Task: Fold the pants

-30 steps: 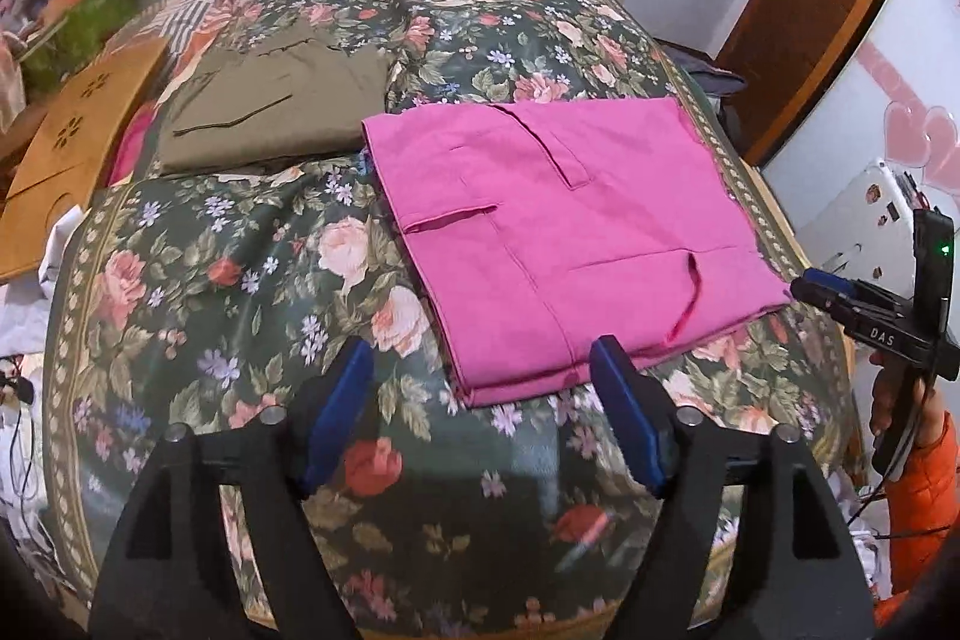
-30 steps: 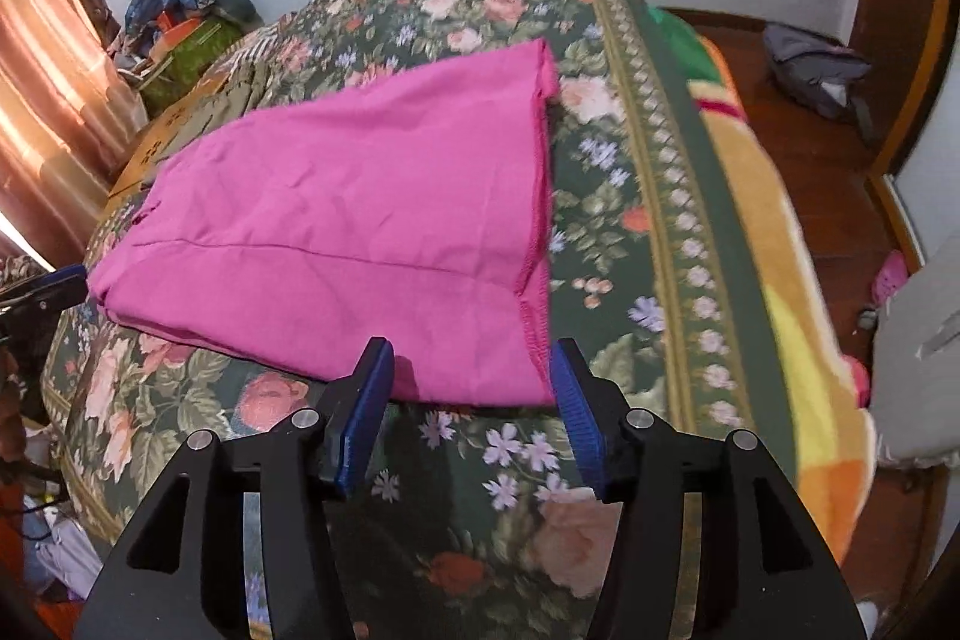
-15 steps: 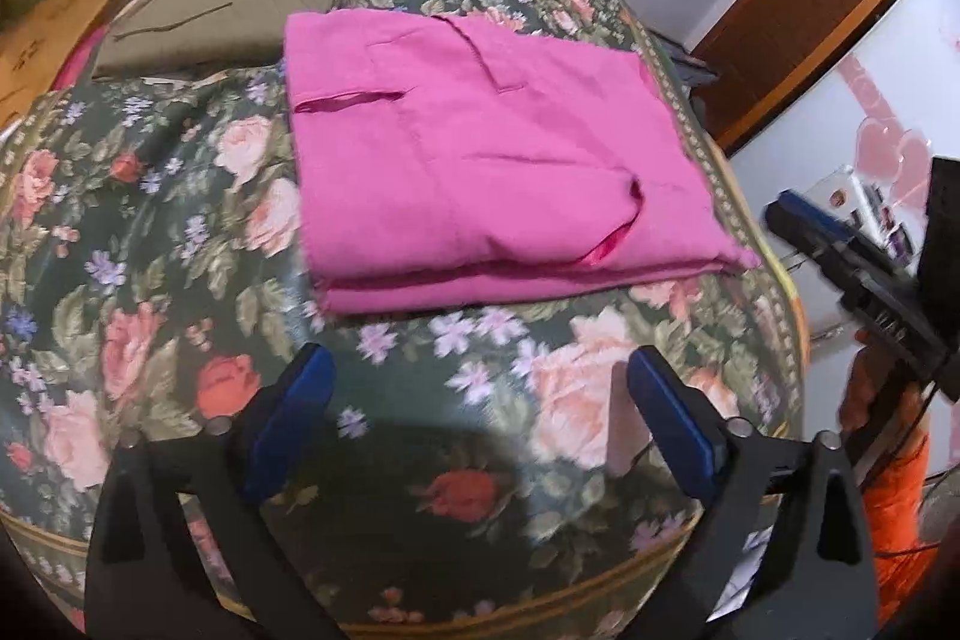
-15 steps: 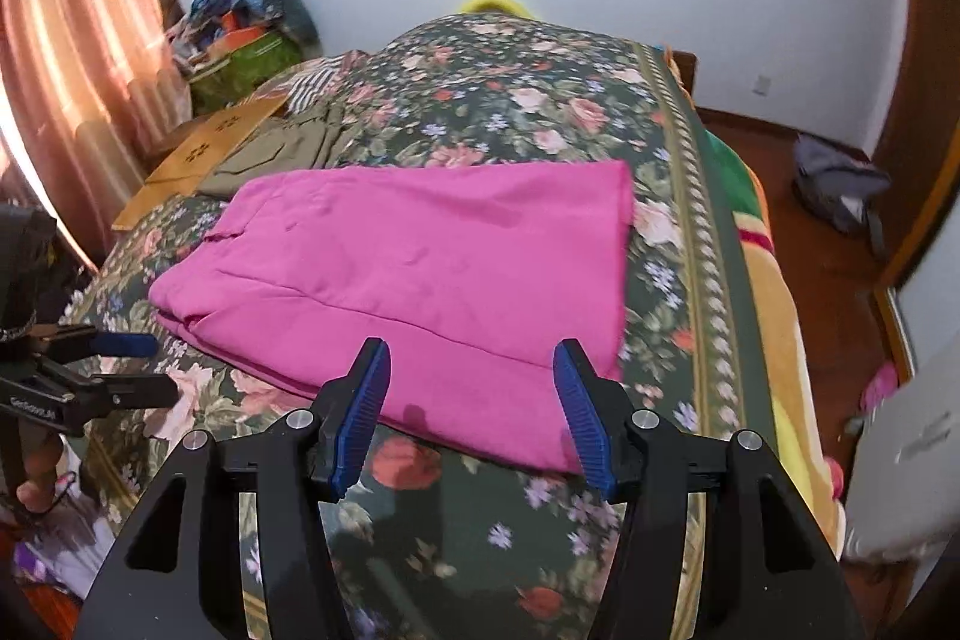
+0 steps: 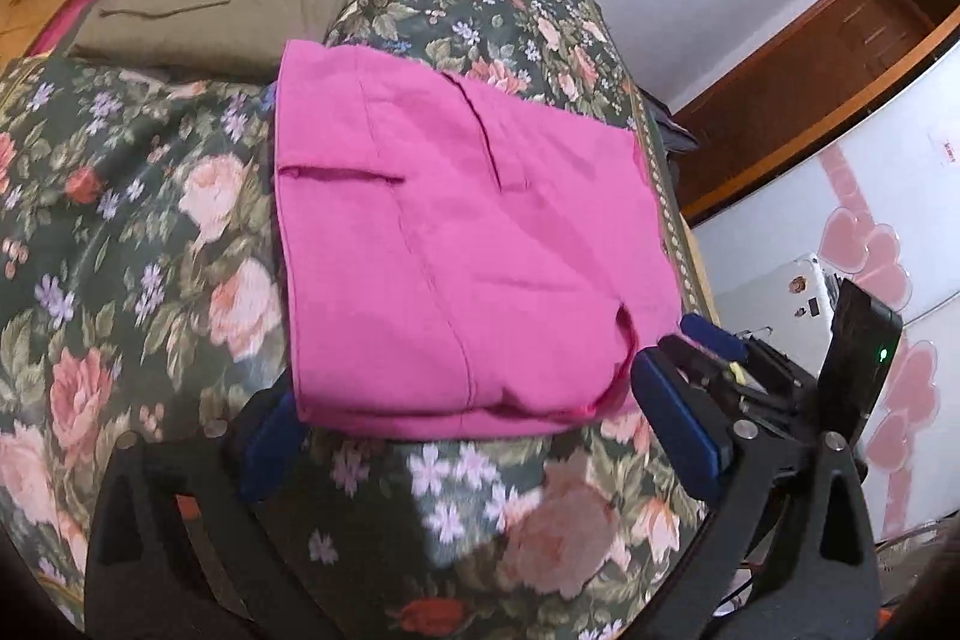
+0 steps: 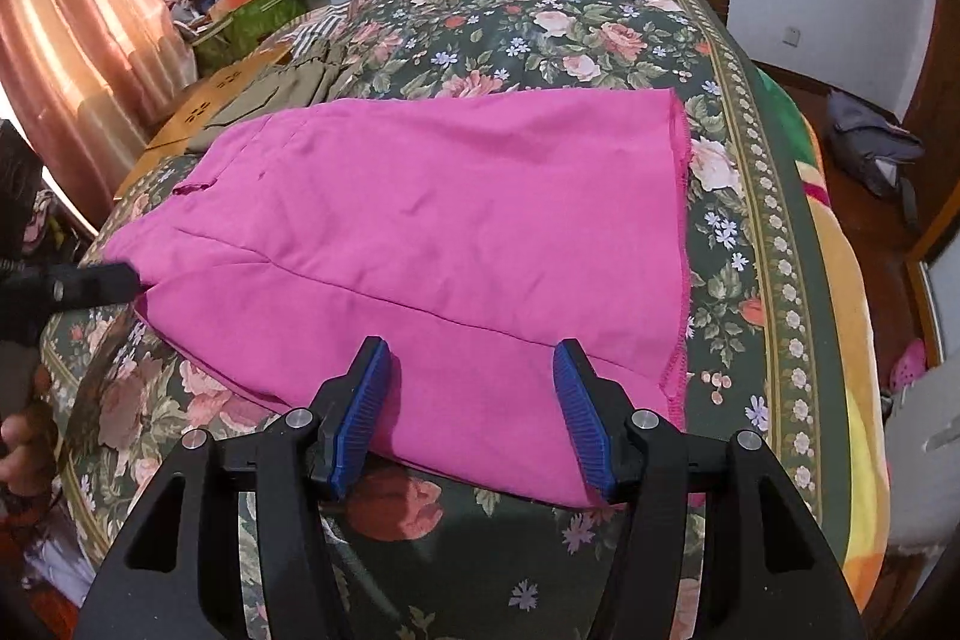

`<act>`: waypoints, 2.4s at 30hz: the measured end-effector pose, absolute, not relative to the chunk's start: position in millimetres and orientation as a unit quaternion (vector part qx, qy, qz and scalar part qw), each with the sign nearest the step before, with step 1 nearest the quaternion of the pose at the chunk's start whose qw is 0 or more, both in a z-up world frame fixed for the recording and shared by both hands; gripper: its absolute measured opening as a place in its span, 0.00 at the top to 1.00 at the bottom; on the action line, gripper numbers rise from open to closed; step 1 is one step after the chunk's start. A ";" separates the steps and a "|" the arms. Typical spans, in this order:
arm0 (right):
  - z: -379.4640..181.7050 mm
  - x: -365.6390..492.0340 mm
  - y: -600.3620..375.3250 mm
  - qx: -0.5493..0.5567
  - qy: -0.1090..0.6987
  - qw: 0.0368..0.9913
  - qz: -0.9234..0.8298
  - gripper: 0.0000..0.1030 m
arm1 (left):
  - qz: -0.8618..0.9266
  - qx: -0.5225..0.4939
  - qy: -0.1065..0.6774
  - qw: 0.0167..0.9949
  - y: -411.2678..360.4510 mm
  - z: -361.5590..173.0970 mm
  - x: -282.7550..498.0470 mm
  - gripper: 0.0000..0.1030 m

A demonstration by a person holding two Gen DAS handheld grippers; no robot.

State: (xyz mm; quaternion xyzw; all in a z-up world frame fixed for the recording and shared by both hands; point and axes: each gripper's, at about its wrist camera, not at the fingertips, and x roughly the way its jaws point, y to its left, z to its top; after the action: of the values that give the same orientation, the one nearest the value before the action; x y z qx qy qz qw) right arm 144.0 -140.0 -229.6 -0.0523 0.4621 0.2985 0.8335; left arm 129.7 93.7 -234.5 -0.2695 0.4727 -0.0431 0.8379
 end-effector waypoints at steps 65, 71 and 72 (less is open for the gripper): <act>-219.3 121.3 -67.9 -0.122 0.449 0.817 0.342 0.45 | -0.017 -0.311 0.451 0.836 141.1 -228.2 90.1 0.43; -218.9 120.2 -67.3 -0.123 0.446 0.819 0.339 0.45 | -0.019 -0.339 0.444 0.830 148.9 -231.7 92.7 0.41; -219.0 120.3 -67.4 -0.123 0.447 0.819 0.339 0.45 | -0.016 -0.342 0.447 0.827 150.8 -234.1 94.9 0.44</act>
State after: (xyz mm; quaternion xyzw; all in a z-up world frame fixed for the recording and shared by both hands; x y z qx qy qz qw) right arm 120.3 -67.4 -219.0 -0.1229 0.4465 0.3392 0.8188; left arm 94.9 150.8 -234.1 -0.3417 0.4469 -0.0159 0.8266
